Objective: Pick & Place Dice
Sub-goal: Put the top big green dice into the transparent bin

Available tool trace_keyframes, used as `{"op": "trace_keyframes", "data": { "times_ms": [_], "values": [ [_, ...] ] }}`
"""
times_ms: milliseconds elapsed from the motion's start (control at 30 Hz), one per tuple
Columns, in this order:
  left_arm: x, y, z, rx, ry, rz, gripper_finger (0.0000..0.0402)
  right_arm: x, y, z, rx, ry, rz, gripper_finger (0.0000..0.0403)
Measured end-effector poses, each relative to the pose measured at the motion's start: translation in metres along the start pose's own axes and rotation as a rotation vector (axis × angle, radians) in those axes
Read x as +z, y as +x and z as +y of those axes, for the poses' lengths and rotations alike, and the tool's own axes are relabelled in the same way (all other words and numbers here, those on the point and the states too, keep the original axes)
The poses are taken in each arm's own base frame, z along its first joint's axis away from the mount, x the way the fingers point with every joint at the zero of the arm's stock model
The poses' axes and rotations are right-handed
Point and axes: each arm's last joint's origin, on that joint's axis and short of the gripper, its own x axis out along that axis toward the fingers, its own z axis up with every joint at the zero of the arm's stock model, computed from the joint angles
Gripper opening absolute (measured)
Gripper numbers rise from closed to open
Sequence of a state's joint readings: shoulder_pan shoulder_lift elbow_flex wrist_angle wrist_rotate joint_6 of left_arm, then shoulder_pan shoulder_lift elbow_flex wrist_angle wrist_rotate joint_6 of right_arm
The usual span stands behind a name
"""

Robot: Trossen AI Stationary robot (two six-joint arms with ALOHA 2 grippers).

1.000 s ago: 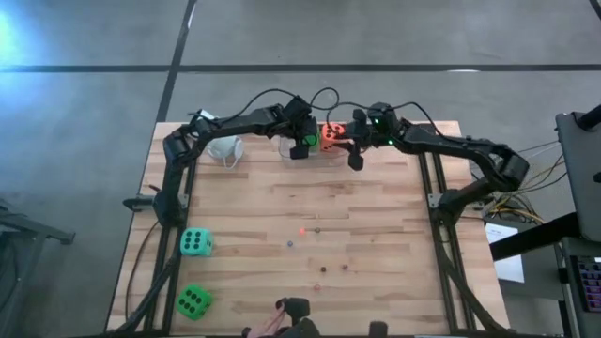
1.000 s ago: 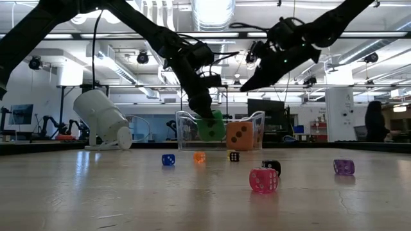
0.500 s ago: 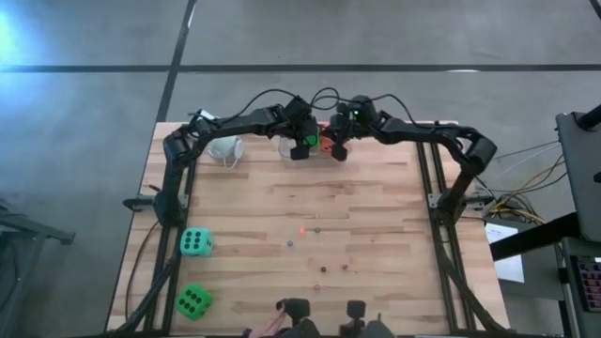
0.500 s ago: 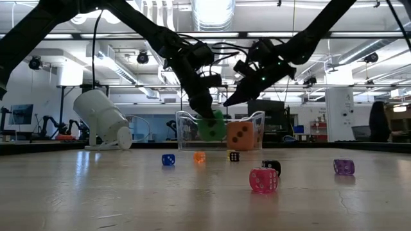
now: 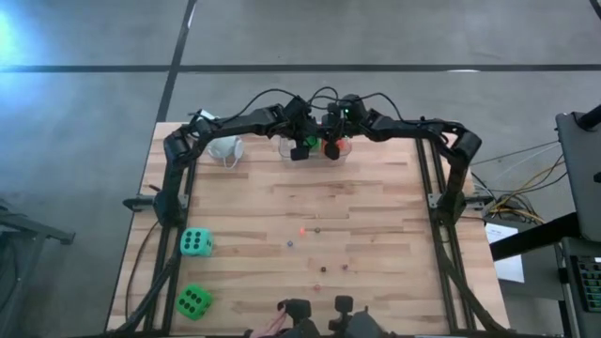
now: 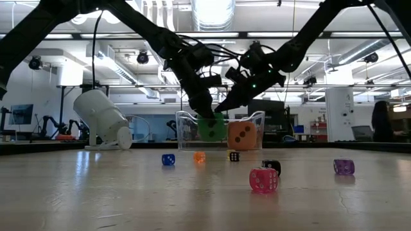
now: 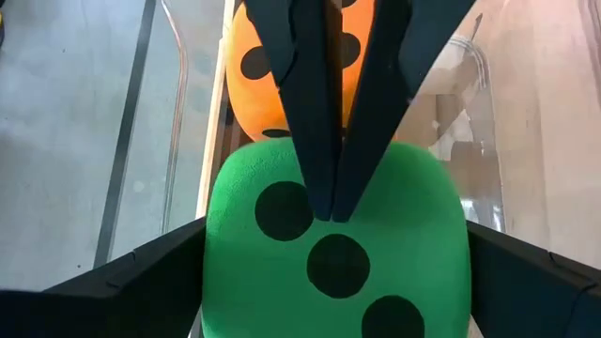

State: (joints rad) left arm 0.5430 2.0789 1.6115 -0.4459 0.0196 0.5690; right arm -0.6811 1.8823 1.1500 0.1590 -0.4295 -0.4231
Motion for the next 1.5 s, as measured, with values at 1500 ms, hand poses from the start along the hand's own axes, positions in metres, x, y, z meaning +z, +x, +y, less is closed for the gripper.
{"op": "trace_keyframes", "data": {
  "times_ms": [1500],
  "values": [
    [0.007,-0.001,0.002,-0.009,0.024,-0.082,0.0395,-0.009,0.01,-0.006,-0.02,-0.009,0.017,0.0008]
  ]
}}
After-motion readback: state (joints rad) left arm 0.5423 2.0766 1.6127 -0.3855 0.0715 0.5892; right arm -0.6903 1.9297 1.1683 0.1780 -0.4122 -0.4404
